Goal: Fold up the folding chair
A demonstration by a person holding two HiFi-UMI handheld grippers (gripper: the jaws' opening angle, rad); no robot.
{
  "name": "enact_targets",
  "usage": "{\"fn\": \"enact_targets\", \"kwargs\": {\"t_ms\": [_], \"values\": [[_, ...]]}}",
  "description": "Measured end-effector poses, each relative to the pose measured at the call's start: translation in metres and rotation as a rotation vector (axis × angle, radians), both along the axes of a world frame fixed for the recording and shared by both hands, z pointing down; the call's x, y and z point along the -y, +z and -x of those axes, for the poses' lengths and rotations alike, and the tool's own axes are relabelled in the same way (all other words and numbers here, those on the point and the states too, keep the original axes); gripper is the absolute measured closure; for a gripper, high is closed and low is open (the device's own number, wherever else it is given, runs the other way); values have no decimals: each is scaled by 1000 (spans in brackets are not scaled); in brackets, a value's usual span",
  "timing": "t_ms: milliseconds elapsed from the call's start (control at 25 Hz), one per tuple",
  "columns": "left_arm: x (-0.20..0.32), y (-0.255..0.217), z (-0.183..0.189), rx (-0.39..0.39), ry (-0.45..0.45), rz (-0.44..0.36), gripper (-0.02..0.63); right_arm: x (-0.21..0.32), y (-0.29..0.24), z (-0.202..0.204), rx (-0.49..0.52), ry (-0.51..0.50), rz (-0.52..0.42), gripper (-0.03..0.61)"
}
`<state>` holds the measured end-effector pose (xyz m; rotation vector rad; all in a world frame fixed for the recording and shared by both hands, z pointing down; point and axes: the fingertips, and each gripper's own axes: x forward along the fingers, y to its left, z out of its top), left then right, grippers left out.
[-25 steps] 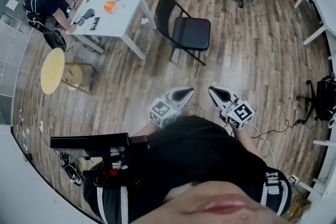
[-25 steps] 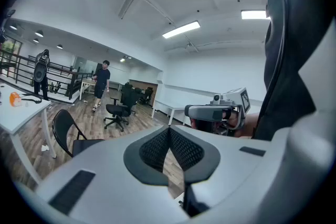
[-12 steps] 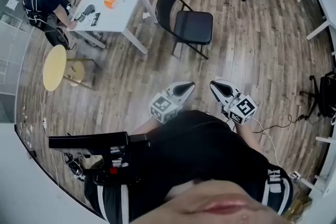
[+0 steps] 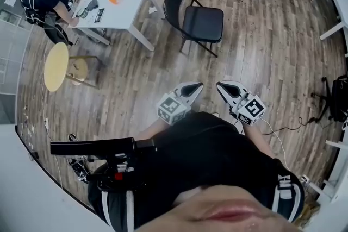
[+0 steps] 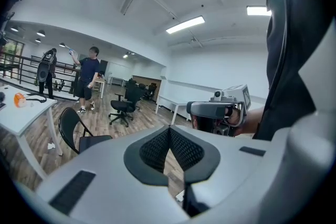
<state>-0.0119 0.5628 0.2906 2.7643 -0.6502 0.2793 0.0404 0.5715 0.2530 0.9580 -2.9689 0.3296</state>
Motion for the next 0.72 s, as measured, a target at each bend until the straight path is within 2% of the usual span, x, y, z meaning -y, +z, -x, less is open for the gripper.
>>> {"fn": "enact_targets", "kwargs": {"t_ms": [80, 240, 520, 720], "values": [[10, 1, 10, 8, -3, 1, 609, 11, 1, 8, -16, 10, 6, 568], [38, -10, 32, -23, 14, -8, 609, 36, -6, 31, -9, 38, 14, 567], [85, -19, 70, -28, 28, -79, 609, 74, -6, 82, -31, 52, 9, 566], [124, -15, 108, -59, 26, -55, 608, 107, 1, 125, -35, 45, 34, 566]]}}
